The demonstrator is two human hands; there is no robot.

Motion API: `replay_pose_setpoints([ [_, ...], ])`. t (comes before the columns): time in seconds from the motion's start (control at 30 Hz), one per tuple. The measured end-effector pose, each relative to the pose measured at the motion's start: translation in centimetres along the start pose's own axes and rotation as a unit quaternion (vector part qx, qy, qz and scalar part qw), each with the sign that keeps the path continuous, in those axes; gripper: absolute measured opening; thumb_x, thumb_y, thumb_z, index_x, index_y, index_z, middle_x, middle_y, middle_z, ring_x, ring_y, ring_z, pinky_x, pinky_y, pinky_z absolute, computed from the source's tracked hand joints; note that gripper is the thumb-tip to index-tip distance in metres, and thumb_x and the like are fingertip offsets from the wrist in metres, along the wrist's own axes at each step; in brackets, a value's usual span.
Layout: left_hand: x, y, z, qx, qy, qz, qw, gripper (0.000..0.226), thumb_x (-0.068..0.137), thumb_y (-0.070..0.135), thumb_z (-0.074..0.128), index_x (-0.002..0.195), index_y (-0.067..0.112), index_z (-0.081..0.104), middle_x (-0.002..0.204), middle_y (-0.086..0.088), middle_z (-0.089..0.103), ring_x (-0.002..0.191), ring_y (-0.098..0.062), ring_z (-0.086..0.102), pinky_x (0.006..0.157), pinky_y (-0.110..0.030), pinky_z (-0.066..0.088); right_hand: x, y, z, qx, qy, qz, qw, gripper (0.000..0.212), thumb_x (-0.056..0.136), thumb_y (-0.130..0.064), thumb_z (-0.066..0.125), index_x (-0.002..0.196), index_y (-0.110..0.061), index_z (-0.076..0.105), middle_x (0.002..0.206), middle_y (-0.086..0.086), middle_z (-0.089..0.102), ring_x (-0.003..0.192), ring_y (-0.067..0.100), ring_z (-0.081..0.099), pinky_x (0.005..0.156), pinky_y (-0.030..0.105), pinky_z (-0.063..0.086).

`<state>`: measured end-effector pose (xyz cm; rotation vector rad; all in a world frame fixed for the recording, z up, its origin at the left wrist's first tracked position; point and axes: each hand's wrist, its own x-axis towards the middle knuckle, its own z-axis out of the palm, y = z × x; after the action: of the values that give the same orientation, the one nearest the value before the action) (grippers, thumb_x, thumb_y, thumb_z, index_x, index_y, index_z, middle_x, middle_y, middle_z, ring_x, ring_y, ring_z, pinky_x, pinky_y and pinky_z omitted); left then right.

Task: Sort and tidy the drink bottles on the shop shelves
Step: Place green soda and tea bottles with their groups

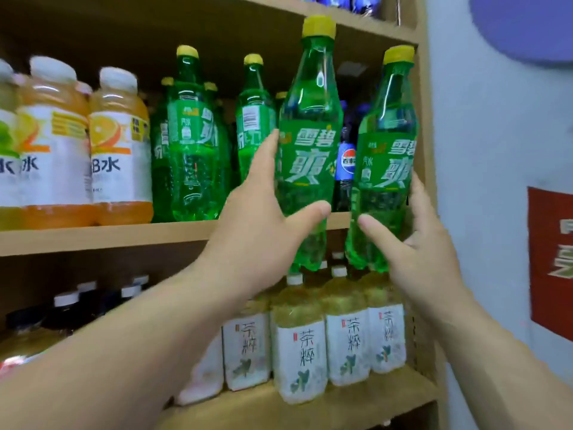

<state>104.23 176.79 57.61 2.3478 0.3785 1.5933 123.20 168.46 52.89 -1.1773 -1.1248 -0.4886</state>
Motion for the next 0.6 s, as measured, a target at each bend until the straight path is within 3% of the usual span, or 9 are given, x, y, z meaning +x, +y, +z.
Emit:
replay_pose_setpoints([
  [0.07,3.5,1.2,0.7,-0.007,0.003,-0.001,1.000,0.097,0.090,0.041,0.074,0.161,0.039,0.008,0.149,0.026,0.037,0.112,0.019,0.032,0.097,-0.008,0.031,3.0,0.6,0.1,0.022,0.011,-0.006,1.000,0.081,0.088,-0.044,0.073,0.157,-0.039,0.031,0.151,-0.022,0.050,0.137,-0.002,0.047,0.117,0.040,0.040],
  [0.1,4.9,1.7,1.1,-0.019,0.008,-0.004,1.000,0.096,0.091,0.040,0.074,0.161,0.038,0.008,0.147,0.026,0.037,0.117,0.013,0.038,0.098,-0.010,0.037,4.4,0.8,0.3,0.032,0.004,-0.007,0.999,0.079,0.088,-0.044,0.074,0.156,-0.039,0.033,0.148,-0.020,0.054,0.135,0.001,0.051,0.115,0.043,0.042],
  [0.17,7.3,2.1,2.2,-0.023,0.018,-0.018,0.999,0.096,0.092,0.039,0.072,0.161,0.034,0.006,0.156,0.012,0.041,0.132,-0.012,0.050,0.105,-0.031,0.046,6.9,1.4,0.9,0.054,-0.004,0.010,0.999,0.086,0.082,-0.056,0.075,0.156,-0.039,0.033,0.149,-0.017,0.054,0.136,0.007,0.052,0.113,0.048,0.044],
  [0.23,8.9,2.0,3.5,0.008,0.015,-0.036,0.999,0.095,0.094,0.039,0.069,0.162,0.032,0.002,0.155,0.000,0.045,0.132,-0.025,0.053,0.104,-0.039,0.047,8.8,1.9,1.6,0.061,-0.017,0.034,0.997,0.085,0.086,-0.053,0.075,0.157,-0.039,0.031,0.154,-0.020,0.046,0.138,0.003,0.047,0.115,0.043,0.042],
  [0.3,9.8,1.9,4.7,0.058,0.005,-0.042,0.997,0.096,0.096,0.040,0.066,0.162,0.028,-0.002,0.145,-0.006,0.055,0.113,-0.028,0.063,0.095,-0.044,0.054,10.3,2.0,2.4,0.056,-0.023,0.042,0.997,0.074,0.093,-0.042,0.071,0.157,-0.036,0.035,0.151,-0.025,0.043,0.133,-0.003,0.046,0.114,0.033,0.040],
  [0.37,10.3,1.6,5.7,0.110,-0.003,-0.060,0.992,0.096,0.098,0.041,0.062,0.162,0.023,-0.008,0.140,-0.011,0.058,0.096,-0.026,0.064,0.084,-0.041,0.056,11.4,2.2,3.1,0.045,-0.022,0.039,0.998,0.072,0.093,-0.040,0.071,0.156,-0.033,0.036,0.149,-0.021,0.049,0.133,0.002,0.049,0.113,0.034,0.041],
  [0.43,10.5,1.1,6.4,0.129,0.001,-0.087,0.988,0.096,0.100,0.042,0.059,0.161,0.019,-0.012,0.131,-0.012,0.062,0.082,-0.022,0.061,0.072,-0.039,0.055,11.9,2.3,3.6,0.028,-0.028,0.047,0.998,0.079,0.096,-0.034,0.071,0.160,-0.029,0.026,0.148,-0.018,0.046,0.135,0.004,0.045,0.109,0.026,0.036],
  [0.53,10.9,0.4,6.9,0.143,0.014,-0.110,0.983,0.096,0.101,0.045,0.056,0.160,0.016,-0.015,0.108,-0.010,0.069,0.077,-0.024,0.065,0.064,-0.038,0.055,11.9,3.2,4.3,0.006,-0.029,0.059,0.998,0.078,0.095,-0.030,0.072,0.159,-0.032,0.026,0.146,-0.013,0.052,0.132,0.009,0.051,0.109,0.029,0.040],
  [0.6,11.0,0.0,7.2,0.167,0.021,-0.103,0.980,0.097,0.101,0.045,0.055,0.160,0.014,-0.015,0.106,-0.010,0.068,0.077,-0.024,0.065,0.061,-0.037,0.050,11.7,3.8,4.7,-0.029,-0.032,0.061,0.997,0.077,0.094,-0.035,0.072,0.157,-0.032,0.028,0.141,-0.010,0.058,0.125,0.014,0.057,0.101,0.034,0.047],
])
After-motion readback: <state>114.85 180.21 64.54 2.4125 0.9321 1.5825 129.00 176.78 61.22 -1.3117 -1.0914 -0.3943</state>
